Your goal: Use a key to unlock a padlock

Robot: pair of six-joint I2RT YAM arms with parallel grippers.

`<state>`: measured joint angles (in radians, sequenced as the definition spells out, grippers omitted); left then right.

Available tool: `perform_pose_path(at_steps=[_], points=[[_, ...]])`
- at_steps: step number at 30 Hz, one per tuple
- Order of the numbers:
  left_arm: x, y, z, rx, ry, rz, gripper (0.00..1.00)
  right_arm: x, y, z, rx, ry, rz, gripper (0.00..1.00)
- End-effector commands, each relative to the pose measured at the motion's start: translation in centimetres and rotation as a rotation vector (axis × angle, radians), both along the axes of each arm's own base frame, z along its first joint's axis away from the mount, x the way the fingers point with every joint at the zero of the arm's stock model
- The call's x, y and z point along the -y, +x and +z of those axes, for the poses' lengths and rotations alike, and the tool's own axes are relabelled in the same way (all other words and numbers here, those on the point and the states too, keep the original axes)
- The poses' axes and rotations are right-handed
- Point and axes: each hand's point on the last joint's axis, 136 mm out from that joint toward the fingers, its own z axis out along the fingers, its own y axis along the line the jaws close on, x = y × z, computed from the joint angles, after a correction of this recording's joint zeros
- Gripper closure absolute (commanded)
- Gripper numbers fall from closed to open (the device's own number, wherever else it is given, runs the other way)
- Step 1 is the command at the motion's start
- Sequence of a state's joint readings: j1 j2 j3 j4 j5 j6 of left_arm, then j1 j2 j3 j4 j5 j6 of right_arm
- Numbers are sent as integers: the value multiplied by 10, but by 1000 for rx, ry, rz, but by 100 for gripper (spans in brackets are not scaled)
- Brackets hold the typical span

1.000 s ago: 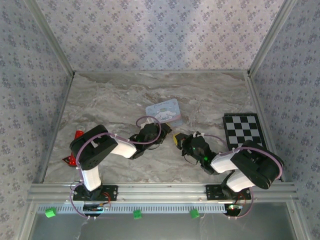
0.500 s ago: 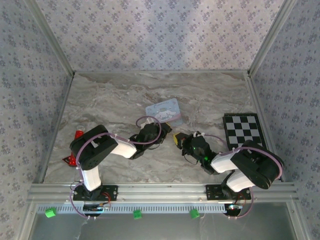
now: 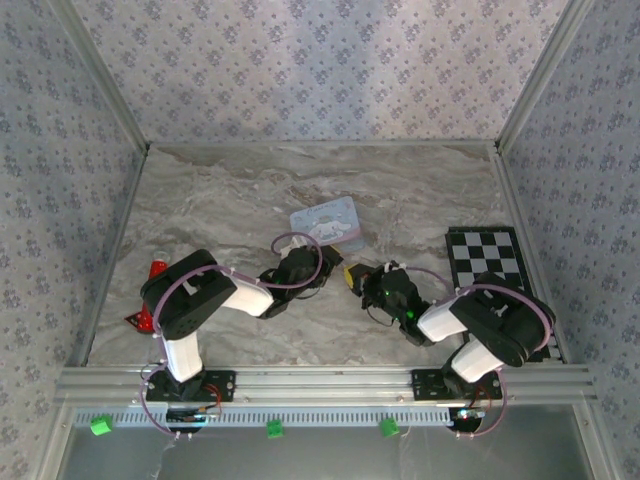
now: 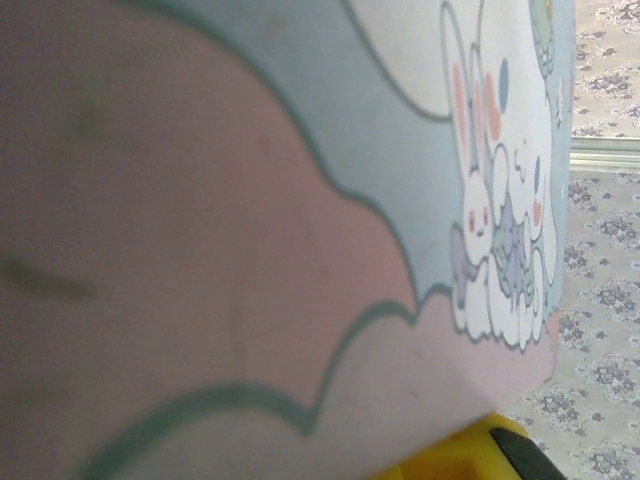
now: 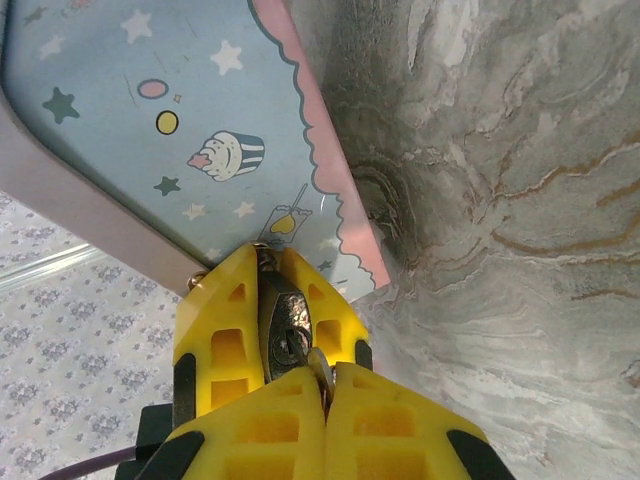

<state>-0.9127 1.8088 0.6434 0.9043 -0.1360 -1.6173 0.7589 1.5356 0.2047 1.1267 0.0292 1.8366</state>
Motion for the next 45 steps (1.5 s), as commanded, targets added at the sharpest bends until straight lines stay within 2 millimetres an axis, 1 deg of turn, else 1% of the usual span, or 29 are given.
perform_pose_path(at_steps=[1,5,7,11,13,17,20,23,25,27,29,31,34,35,37,40,41,44,45], points=[[27,-6,38,69,-116,-68,100,-7,4,4,10,14,20,100],[26,-7,37,71,-112,-71,100,-3,6,0,2,7,20,100],[29,-7,38,76,-109,-86,100,-5,6,0,2,4,40,100],[38,-10,41,81,-120,-128,100,-18,9,6,19,10,103,100],[46,-11,47,92,-144,-158,100,-22,10,7,25,19,124,100],[58,-16,56,99,-173,-199,100,-21,15,7,32,36,126,100],[60,-19,58,104,-171,-208,100,-19,17,3,32,35,127,100],[52,-18,55,105,-143,-189,100,-17,17,4,52,21,141,99],[46,-16,49,98,-103,-178,100,-15,15,1,52,0,161,85],[36,-12,39,74,-54,-155,100,-11,11,-1,56,-28,173,75],[25,-7,33,69,-17,-128,100,-5,6,-6,45,-49,173,67],[13,-2,25,55,31,-102,100,2,2,-9,42,-70,171,61],[-4,7,13,27,88,-63,100,10,-7,-21,3,-153,202,51],[-10,12,12,28,90,-49,100,12,-10,-23,-4,-181,214,50],[-19,17,6,16,98,-34,100,16,-14,-22,9,-220,238,49],[-27,21,1,4,117,-26,100,30,-18,-21,28,-299,259,50],[-28,22,0,1,119,-29,100,34,-19,-17,54,-345,277,50],[-29,22,-4,-7,127,-43,100,45,-21,-2,159,-587,375,51],[-30,22,-5,-11,129,-49,100,50,-20,5,215,-703,407,51]])
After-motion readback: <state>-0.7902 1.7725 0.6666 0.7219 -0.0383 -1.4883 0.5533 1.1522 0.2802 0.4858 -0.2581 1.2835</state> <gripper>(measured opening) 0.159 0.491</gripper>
